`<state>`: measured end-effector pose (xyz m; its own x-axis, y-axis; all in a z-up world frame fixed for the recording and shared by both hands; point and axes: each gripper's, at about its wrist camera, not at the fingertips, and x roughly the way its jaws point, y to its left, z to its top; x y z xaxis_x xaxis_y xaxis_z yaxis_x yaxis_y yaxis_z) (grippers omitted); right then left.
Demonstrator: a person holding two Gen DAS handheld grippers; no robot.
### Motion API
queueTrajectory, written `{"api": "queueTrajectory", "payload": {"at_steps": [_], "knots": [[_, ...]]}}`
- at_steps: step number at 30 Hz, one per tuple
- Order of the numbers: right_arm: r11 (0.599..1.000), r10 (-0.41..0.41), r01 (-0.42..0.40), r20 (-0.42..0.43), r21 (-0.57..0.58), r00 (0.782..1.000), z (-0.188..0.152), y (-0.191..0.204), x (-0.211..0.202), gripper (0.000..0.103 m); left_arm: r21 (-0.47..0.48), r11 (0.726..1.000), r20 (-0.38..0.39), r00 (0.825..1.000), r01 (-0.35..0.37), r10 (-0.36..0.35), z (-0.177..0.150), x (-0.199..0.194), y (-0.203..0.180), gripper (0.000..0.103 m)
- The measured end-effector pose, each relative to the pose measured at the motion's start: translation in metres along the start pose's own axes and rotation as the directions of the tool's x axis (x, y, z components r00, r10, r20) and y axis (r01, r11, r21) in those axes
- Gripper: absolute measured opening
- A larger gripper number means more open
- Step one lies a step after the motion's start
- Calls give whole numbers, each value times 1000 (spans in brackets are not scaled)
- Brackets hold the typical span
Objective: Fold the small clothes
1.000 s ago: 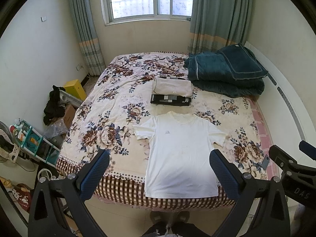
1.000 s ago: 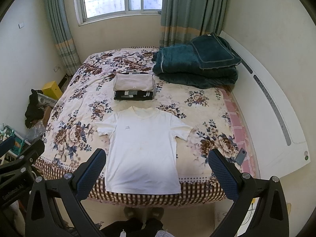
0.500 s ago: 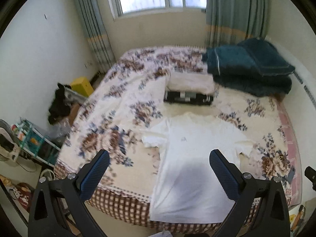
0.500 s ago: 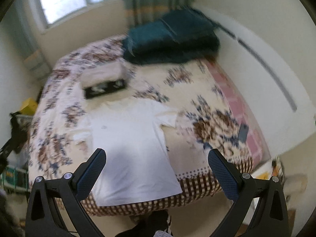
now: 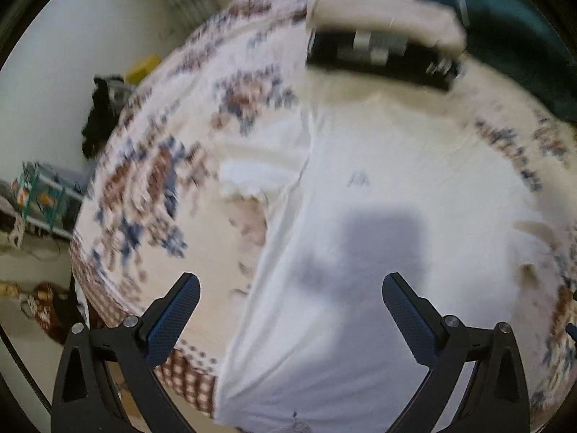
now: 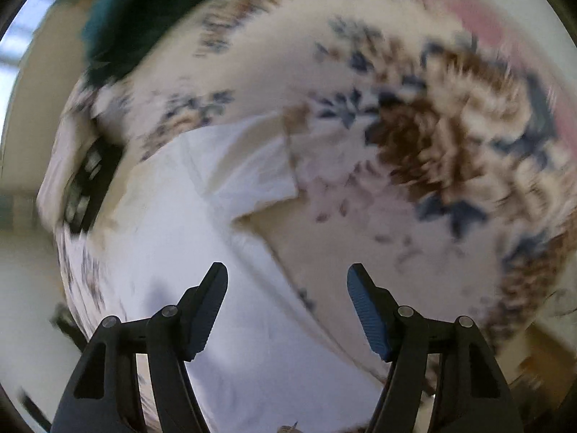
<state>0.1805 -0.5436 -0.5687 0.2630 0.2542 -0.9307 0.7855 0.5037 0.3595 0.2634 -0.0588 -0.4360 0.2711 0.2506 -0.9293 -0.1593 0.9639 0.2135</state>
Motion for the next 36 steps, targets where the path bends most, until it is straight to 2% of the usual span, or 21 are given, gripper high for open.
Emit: {"api": "queueTrajectory", "payload": {"at_steps": [3,4,6,9,11,12,14,15,16,19,22,24,25,26,27,29,30,31,33,34,36], "knots": [[985,100,-91,-56,143,993,18,-23,57,71,-30,1000,-54,999,-6,5,-4,47,-8,103],[965,171,-153,-68,212,983,25,-31,84,71,-39,999,-66,998,-3,1,-6,58,-10,103],[933,243,-214,-67,289,968,24,-37,108,71,-51,999,-100,995,2,-7,-11,80,-15,103],[870,340,-311,-9,383,940,26,-37,141,71,-78,997,-138,990,16,-27,-16,104,-18,103],[819,400,-391,72,420,914,27,-30,151,70,-92,995,-154,987,24,-38,-20,114,-22,103],[809,408,-408,95,424,908,25,-26,150,66,-97,995,-158,987,26,-42,-20,118,-22,103],[813,400,-414,122,411,908,29,-12,152,33,-104,994,-164,986,27,-44,-20,124,-21,103],[832,377,-399,135,385,916,32,0,151,25,-109,994,-164,986,25,-43,-20,126,-19,103],[850,352,-379,141,366,925,33,7,148,10,-115,993,-162,986,24,-42,-19,126,-17,103],[927,263,-298,173,226,949,38,54,130,7,-141,990,-152,987,26,-47,-15,126,-4,103],[974,208,-222,183,55,961,42,103,109,7,-163,986,-135,990,19,-42,-10,125,13,103],[982,183,-171,184,-79,966,32,138,98,7,-181,983,-125,991,16,-39,-7,126,27,103],[974,154,-118,182,-192,971,22,173,97,7,-189,982,-123,992,13,-36,-7,127,34,103],[963,153,-105,183,-247,971,10,177,93,7,-200,980,-122,992,11,-36,-7,128,42,103],[944,132,-69,179,-323,975,-1,200,97,7,-212,977,-122,992,12,-38,-7,130,51,103],[868,74,19,167,-497,983,-39,249,114,7,-225,974,-127,991,4,-33,-10,134,63,103],[839,55,46,169,-542,984,-55,255,119,7,-230,973,-130,991,0,-31,-11,137,72,103],[770,8,105,174,-629,985,-80,280,137,7,-234,972,-131,991,-4,-27,-12,139,79,103],[685,-30,154,184,-712,982,-111,295,156,7,-237,971,-134,991,-18,-14,-15,143,92,103],[603,-69,209,211,-769,975,-136,310,175,7,-238,971,-134,991,-23,-9,-16,145,99,103],[504,-101,268,252,-821,962,-163,318,195,7,-237,971,-136,991,-35,2,-18,149,110,103]]}}
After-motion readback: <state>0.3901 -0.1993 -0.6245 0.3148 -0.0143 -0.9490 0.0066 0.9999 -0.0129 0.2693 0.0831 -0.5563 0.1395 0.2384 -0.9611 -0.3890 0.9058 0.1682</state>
